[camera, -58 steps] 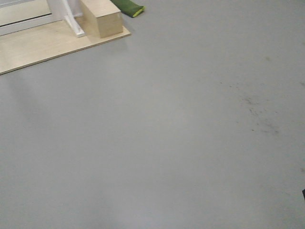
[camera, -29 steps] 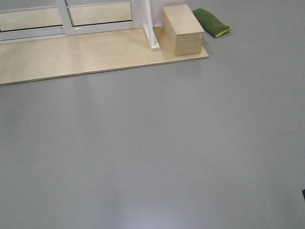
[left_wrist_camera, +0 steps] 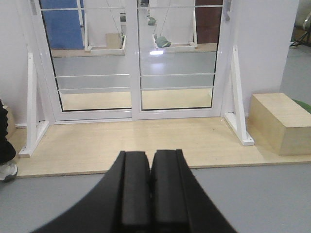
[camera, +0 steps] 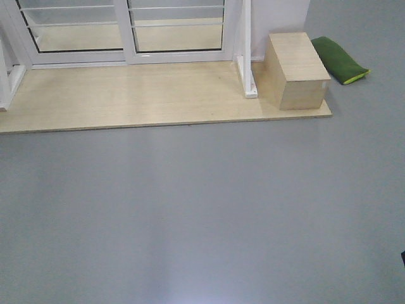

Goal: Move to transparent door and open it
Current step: 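Turn and drive the base up to the white-framed glass sliding door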

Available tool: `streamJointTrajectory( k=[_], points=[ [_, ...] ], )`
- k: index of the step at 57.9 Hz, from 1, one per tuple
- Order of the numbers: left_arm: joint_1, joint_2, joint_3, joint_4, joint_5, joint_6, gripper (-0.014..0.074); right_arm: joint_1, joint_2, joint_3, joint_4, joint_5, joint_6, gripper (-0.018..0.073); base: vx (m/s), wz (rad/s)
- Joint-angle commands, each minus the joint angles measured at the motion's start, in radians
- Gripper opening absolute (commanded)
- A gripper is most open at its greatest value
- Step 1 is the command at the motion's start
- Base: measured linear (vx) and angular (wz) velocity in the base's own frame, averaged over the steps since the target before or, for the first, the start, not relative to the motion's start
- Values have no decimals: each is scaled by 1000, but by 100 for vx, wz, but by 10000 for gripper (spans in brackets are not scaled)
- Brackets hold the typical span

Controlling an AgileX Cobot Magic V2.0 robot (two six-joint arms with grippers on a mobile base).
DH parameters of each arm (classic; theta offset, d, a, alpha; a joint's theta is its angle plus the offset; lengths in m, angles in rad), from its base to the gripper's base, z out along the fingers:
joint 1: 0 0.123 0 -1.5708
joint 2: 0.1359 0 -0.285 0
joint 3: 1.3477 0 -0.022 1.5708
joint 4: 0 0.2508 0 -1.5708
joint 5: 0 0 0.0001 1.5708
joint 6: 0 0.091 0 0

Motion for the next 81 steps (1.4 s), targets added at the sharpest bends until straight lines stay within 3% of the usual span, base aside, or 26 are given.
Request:
streamJointTrajectory(
  k=[1, 81],
  points=[
    [-2, -14, 16, -6, -80, -7, 67, 1, -15, 2, -2, -83, -1, -6, 67, 7],
    [-2, -14, 16, -6, -80, -7, 67, 1, -15, 2, -2, -83, -1, -6, 62, 2]
  ],
)
